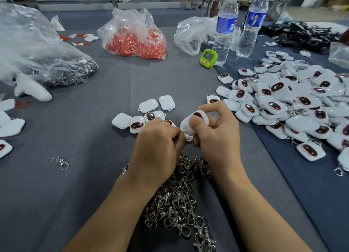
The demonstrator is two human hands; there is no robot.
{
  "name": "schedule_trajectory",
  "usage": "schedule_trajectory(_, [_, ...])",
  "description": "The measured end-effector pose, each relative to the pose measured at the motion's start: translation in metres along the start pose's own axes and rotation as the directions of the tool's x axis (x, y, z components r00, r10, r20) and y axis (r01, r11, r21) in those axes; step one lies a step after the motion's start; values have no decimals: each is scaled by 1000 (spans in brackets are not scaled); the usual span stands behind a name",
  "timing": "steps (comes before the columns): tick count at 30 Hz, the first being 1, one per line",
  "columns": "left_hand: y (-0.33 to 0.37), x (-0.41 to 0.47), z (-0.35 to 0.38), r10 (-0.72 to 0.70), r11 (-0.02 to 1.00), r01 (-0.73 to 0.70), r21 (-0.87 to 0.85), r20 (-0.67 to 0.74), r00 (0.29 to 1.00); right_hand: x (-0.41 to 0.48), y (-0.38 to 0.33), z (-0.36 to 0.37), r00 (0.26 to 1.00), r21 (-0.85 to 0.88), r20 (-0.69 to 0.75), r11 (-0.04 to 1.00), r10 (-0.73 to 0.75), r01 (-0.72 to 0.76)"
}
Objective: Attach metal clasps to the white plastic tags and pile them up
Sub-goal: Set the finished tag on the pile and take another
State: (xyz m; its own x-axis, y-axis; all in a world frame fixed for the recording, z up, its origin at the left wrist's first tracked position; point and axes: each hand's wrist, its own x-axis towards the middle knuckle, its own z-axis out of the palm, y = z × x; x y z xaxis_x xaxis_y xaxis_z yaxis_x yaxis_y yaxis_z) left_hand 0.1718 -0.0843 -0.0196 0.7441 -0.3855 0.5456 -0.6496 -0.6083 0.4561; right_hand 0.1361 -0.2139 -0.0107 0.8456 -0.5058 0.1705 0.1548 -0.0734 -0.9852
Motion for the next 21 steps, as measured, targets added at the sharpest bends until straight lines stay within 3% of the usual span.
schedule_trajectory(2, [0, -2, 2, 60, 991, -65, 117, 47, 997, -7, 3, 3, 975, -291, 82, 931, -204, 219])
schedule_trajectory(4, [2, -3, 3, 70, 985, -72, 155, 17, 997, -7, 5, 4, 957, -358, 118, 887, -265, 290])
schedule_trajectory(6, [3, -5, 3, 5, 993, 1, 116, -55, 998, -1, 3, 3, 984, -223, 59, 959, -166, 175])
schedule_trajectory(8, [4, -3, 3, -119, 993, 118, -18, -97, 988, 6, 2, -1, 999, 43, -5, 998, 49, -49])
schedule_trajectory(11, [5, 1, 2, -331, 888, 302, -348, -27, 943, 13, 0, -9, 941, 305, 37, 893, 336, -330])
schedule_trajectory(14, [3, 5, 1, -507, 741, 418, -526, -30, 862, 22, -2, -22, 890, 346, 147, 820, 432, -455])
schedule_trajectory(17, [-5, 7, 0, -630, 659, 469, -589, -90, 771, 29, -7, -35, 869, 372, 235, 786, 435, -494])
schedule_trajectory(18, [-7, 8, 0, -645, 653, 473, -592, -107, 756, 31, -9, -41, 865, 506, 284, 701, 415, -502])
schedule_trajectory(20, [-9, 9, -1, -647, 668, 481, -568, -125, 752, 34, -9, -55, 867, 791, 401, 365, 296, -490])
schedule_trajectory(21, [-9, 9, -1, -644, 680, 487, -548, -128, 755, 35, -7, -60, 874, 849, 423, 233, 239, -475])
